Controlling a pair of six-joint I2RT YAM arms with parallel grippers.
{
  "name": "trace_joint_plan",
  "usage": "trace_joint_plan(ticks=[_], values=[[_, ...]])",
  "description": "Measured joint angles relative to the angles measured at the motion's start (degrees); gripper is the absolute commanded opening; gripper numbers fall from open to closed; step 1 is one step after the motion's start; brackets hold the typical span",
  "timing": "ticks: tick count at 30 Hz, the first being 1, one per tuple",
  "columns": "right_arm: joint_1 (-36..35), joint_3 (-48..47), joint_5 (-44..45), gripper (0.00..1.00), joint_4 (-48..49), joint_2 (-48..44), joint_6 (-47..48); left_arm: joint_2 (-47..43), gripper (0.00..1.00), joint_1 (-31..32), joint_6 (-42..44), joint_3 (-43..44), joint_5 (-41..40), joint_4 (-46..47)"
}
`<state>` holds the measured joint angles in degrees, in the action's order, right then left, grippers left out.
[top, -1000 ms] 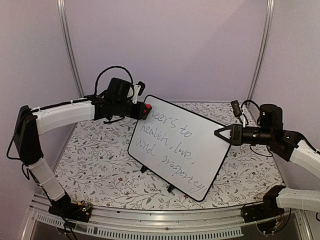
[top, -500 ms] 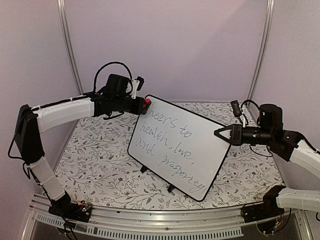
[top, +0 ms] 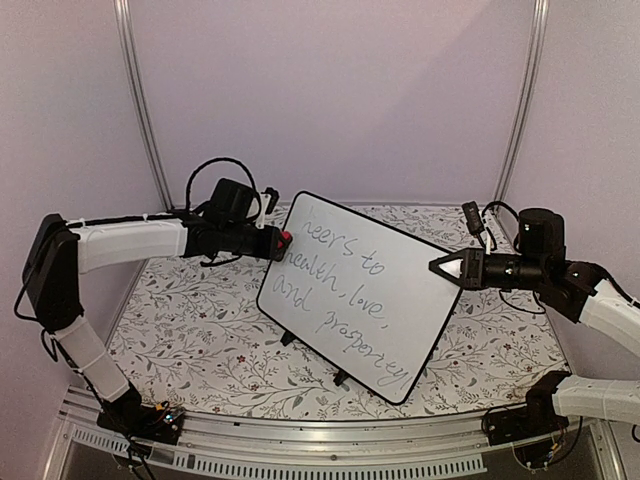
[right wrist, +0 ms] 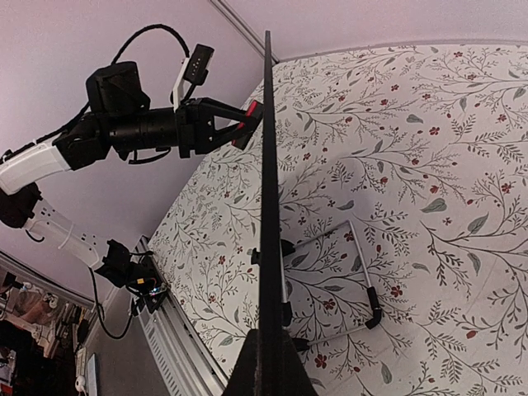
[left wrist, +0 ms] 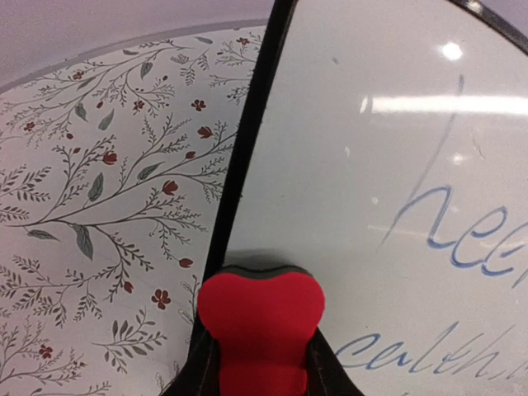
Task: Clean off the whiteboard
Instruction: Erase the center of the whiteboard.
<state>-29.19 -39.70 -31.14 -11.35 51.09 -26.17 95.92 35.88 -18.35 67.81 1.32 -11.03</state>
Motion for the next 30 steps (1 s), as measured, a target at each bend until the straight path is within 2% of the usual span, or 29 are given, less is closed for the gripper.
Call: trace_joint_plan(ticks=[7, 9, 18, 21, 25, 30], values=[[0.0, 0.0, -0.02, 0.0, 0.0, 0.0, 0.13, -1.09, 0.05, 0.17, -1.75, -1.99, -0.11, -0.02], [-0.02, -0.2, -0.04, 0.07, -0.15, 0.0, 0.74, -1.79, 0.05, 0.17, -1.88, -1.99, -0.28, -0.74], [-0.48, -3.74, 0.87, 0.22, -8.24, 1.09, 9.27, -7.93, 0.06, 0.63, -1.53, -0.44, -0.28, -5.64], [-0.55, -4.61, 1.16, 0.33, -10.14, 1.05, 11.04, -10.34, 0.06, 0.7, -1.25, 0.61, -0.31, -6.34], [-0.55, -6.23, 2.16, 0.42, -12.31, 0.98, 13.11, -12.44, 0.06, 0.87, -0.61, 1.38, -0.37, -7.43], [-0.61, -8.13, 3.13, 0.57, -14.73, 0.96, 14.69, -12.7, 0.07, 1.05, 0.61, 2.21, -0.5, -9.49]])
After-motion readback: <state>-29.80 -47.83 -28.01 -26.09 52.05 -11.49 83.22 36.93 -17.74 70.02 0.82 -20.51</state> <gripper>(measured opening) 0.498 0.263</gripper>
